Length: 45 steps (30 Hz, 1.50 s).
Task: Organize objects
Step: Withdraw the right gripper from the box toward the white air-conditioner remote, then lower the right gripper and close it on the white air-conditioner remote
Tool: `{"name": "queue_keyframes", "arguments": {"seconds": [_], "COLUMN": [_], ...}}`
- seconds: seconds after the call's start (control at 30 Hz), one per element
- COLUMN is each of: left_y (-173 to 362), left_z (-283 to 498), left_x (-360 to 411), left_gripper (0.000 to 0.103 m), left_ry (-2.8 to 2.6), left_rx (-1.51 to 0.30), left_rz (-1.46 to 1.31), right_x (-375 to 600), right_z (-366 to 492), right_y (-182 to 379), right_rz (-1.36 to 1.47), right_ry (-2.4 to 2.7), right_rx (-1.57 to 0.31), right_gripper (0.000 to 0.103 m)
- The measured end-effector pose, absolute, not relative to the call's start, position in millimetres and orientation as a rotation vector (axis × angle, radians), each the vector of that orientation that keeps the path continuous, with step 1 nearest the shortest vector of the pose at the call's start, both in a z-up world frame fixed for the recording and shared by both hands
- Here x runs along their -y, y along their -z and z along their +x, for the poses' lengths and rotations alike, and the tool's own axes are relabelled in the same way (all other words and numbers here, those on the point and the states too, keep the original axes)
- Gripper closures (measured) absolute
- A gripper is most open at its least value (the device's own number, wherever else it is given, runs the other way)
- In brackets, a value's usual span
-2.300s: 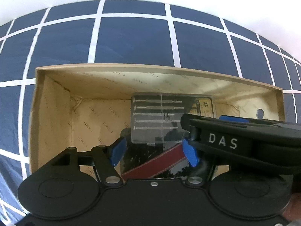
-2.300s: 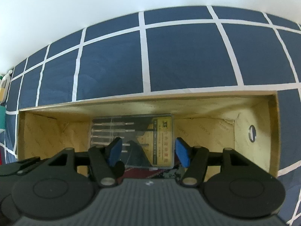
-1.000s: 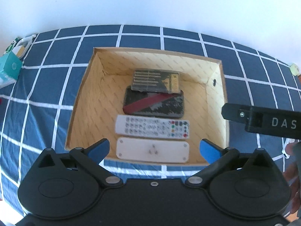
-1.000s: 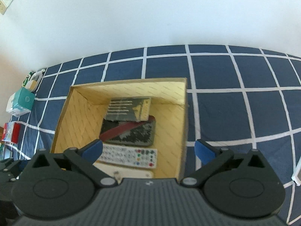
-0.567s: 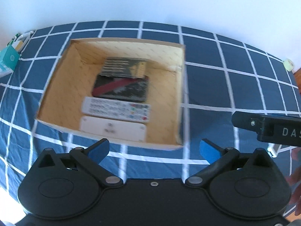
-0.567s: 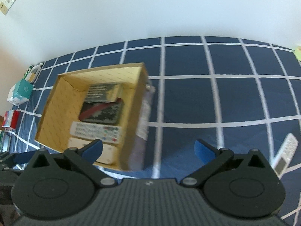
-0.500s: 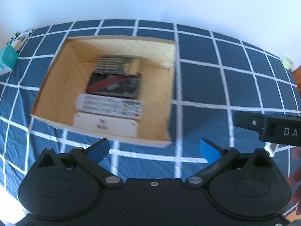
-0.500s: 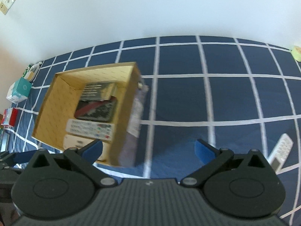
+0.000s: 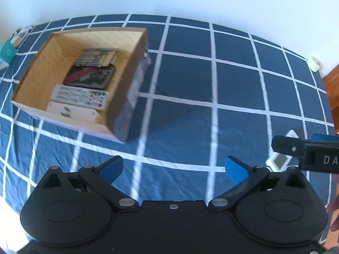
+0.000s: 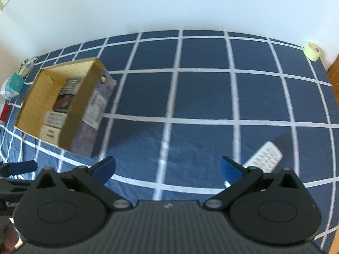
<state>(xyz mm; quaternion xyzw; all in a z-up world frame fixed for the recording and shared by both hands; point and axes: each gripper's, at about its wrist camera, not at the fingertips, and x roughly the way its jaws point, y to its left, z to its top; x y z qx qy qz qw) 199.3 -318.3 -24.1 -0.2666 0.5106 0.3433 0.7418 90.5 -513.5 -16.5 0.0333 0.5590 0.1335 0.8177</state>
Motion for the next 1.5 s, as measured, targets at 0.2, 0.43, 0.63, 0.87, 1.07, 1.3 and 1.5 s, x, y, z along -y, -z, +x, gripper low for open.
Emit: {"name": "queue_keyframes", "arguments": {"seconds": [0.2, 0.43, 0.63, 0.87, 1.07, 1.3, 1.5], "left_y": [29.9, 39.8, 53.8, 74.1, 88.7, 103.4, 114.1], "left_z": [224.9, 251.0, 270.4, 299.5, 324.5, 343.1, 343.8], "left_x": [351.6, 374.2, 375.7, 365.4, 358.4, 356.7, 354.8], "left_gripper": [0.000, 0.000, 0.000, 0.000, 0.000, 0.000, 0.000], "left_ry": [-0.757, -0.765, -0.783, -0.814, -0.833, -0.813, -0.801], "left_rx": [-1.127, -1.153, -1.186, -1.218, -1.250, -1.296, -1.320], "left_rz": [-0.594, -0.601, -0.612, -0.633, -0.637, -0.621, -0.635], "right_x": [559.8, 602.9, 628.7, 642.1, 639.8, 640.2, 637.6], "right_z": [86.7, 93.4, 116.5, 152.8, 178.4, 196.8, 201.2], "right_y": [20.1, 26.2, 43.3, 81.8, 116.9, 147.3, 157.7], "right_rz": [0.011, -0.047, -0.134, -0.253, -0.311, -0.319, -0.364], "right_ry": [-0.313, -0.355, -0.416, -0.523, -0.619, -0.660, -0.695], "right_rx": [-1.207, -1.224, -1.255, -1.329, -1.392, -1.447, -1.472], "right_gripper": [0.000, 0.000, 0.000, 0.000, 0.000, 0.003, 0.016]}}
